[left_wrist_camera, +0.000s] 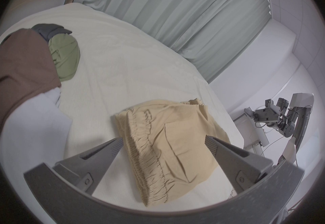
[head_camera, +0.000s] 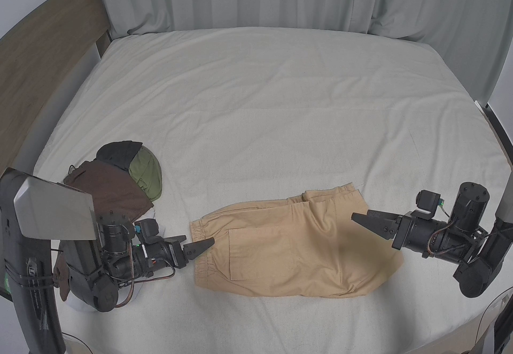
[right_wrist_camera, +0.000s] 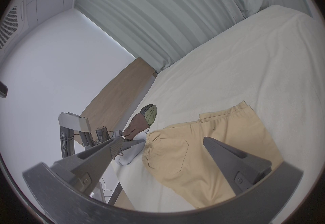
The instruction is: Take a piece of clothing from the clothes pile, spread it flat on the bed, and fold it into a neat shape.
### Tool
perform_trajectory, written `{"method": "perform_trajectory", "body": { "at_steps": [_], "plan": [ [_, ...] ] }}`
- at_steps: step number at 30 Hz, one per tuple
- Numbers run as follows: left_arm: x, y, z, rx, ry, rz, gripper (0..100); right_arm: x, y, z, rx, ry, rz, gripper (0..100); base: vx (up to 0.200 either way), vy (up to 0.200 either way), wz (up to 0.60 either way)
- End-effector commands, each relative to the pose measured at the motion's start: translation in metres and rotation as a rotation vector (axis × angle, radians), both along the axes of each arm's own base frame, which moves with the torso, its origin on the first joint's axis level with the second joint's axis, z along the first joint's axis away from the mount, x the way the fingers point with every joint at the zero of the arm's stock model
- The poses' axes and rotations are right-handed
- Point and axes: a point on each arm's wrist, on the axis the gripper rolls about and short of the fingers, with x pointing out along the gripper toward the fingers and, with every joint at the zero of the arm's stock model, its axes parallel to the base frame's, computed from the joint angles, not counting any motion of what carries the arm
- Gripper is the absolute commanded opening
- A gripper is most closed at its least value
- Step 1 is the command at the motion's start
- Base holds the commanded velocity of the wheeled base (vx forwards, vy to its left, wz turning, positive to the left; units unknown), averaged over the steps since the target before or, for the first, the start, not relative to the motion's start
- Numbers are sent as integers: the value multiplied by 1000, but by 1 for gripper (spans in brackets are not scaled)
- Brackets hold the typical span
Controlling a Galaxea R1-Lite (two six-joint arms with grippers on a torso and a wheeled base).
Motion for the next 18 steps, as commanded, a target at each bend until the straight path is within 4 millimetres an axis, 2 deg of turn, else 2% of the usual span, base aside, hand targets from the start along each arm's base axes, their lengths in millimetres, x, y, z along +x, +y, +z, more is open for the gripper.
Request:
{"method": "perform_trajectory", "body": {
  "at_steps": [1,12,18],
  "plan": [
    [1,0,-18,12,50,0,100,0,1,-2,-2,9,2,100,0,0,0],
    [10,-3,-35,11,80,9,100,2,3,-11,-13,40,9,100,0,0,0],
    [15,-8,-40,-60,135,37,100,1,3,-12,-14,44,9,100,0,0,0]
  ]
}}
